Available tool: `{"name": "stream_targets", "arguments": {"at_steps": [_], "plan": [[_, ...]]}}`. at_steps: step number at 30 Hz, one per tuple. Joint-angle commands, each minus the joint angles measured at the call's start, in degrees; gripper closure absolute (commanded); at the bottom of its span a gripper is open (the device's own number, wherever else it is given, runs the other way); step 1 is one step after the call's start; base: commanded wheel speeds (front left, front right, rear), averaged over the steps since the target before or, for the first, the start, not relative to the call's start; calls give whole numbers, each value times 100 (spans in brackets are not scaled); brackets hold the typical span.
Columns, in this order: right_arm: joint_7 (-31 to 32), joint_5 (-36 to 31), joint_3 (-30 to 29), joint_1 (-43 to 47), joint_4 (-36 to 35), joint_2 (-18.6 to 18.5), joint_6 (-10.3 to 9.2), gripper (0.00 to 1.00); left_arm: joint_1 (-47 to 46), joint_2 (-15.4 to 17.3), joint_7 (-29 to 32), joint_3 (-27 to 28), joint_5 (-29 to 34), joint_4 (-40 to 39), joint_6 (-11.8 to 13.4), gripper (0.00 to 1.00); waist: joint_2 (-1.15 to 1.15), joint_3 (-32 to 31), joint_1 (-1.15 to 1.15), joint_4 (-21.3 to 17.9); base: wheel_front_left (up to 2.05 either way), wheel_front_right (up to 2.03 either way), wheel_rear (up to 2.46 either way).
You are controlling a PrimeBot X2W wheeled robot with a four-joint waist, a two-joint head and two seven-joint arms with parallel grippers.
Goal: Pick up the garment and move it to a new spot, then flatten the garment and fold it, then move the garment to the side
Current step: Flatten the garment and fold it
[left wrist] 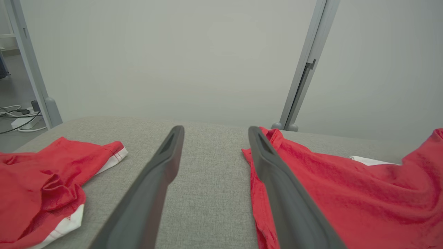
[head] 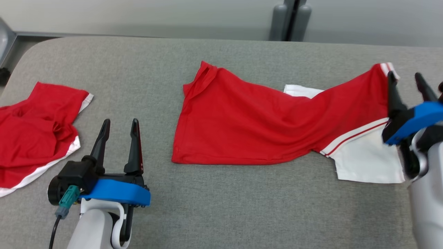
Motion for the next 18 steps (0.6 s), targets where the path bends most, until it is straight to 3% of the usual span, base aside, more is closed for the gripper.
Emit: {"name": "stream_targets", "arguments": {"at_steps": [1, 9, 18], "plan": [[-252, -98, 46, 280, -192, 121, 3, 0, 102, 53, -27, 41, 20, 49, 4, 0, 0, -180, 0, -176, 0, 0, 0], [-1078, -270, 759, 1660, -1392, 449, 2, 0, 392, 204, -24, 151, -10, 300, 26, 0, 0, -684, 0, -541, 0, 0, 0], [-880, -78, 737, 2948, -2389, 696, 2, 0, 755, 245, -9, 146, -87, 518, 47, 0, 0, -1121, 0, -622, 0, 0, 0]]}}
